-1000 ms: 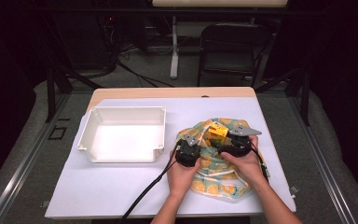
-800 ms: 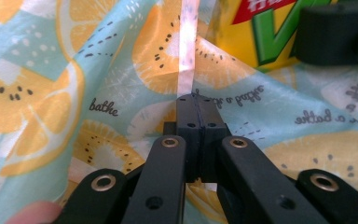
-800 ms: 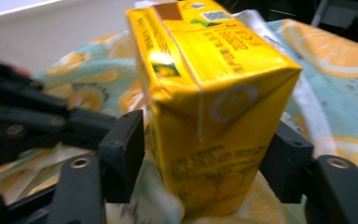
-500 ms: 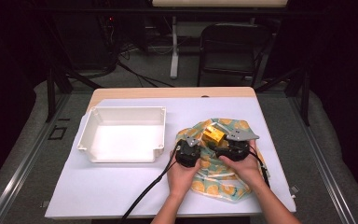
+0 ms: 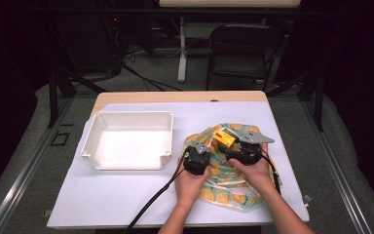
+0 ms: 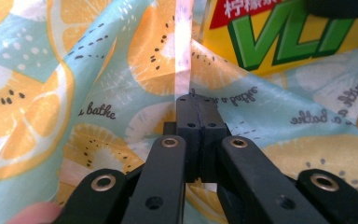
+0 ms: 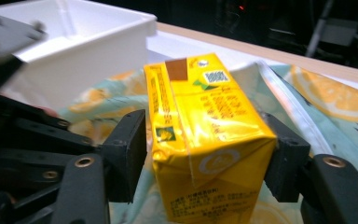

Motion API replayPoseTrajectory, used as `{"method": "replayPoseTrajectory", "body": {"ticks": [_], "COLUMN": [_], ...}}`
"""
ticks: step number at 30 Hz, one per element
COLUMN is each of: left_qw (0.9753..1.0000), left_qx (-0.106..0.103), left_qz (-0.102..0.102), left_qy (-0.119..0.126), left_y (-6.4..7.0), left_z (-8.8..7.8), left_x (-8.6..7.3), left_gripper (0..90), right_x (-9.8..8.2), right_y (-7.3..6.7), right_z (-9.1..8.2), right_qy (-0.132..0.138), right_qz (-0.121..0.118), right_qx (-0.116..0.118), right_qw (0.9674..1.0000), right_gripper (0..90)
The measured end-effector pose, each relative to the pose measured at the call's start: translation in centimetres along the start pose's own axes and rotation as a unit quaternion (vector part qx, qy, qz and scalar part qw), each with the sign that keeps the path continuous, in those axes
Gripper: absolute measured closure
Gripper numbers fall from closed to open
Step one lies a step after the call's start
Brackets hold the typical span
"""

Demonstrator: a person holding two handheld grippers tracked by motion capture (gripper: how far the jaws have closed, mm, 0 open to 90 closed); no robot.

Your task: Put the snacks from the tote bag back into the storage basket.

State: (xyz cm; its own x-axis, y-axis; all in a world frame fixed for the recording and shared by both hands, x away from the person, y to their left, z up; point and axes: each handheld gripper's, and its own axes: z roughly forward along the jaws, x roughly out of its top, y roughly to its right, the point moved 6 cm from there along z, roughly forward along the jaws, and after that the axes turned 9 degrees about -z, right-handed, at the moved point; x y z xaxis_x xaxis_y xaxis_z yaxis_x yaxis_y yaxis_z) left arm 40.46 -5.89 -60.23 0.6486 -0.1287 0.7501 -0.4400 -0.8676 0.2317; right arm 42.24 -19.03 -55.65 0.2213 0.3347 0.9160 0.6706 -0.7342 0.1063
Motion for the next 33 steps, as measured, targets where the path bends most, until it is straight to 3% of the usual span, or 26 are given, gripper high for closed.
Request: {"method": "replayPoseTrajectory", "body": {"ticks": [13, 16, 22, 33], "left_qw": [1.0000, 1.0000, 1.0000, 1.0000], "left_qx": [0.000, -0.001, -0.002, -0.002], "left_qz": [0.001, 0.001, 0.000, -0.002], "left_qy": [0.001, 0.001, 0.001, 0.001], "left_y": [0.0, 0.0, 0.0, 0.0], "left_z": [0.0, 0.0, 0.0, 0.0], "left_x": [0.0, 0.0, 0.0, 0.0], "left_gripper": [90.0, 90.0, 90.0, 89.7], "right_x": [-0.2, -0.1, -0.1, 1.1], "right_y": [-0.1, -0.2, -0.2, 0.0], "right_z": [0.5, 0.5, 0.2, -1.0], "right_qy": [-0.018, -0.024, -0.030, -0.023], "right_qz": [0.024, 0.015, 0.021, 0.029], "right_qx": [-0.003, -0.009, -0.012, -0.006], "right_qw": [0.9995, 0.9996, 0.9992, 0.9993], "right_gripper": [47.8, 49.0, 50.1, 50.5]}}
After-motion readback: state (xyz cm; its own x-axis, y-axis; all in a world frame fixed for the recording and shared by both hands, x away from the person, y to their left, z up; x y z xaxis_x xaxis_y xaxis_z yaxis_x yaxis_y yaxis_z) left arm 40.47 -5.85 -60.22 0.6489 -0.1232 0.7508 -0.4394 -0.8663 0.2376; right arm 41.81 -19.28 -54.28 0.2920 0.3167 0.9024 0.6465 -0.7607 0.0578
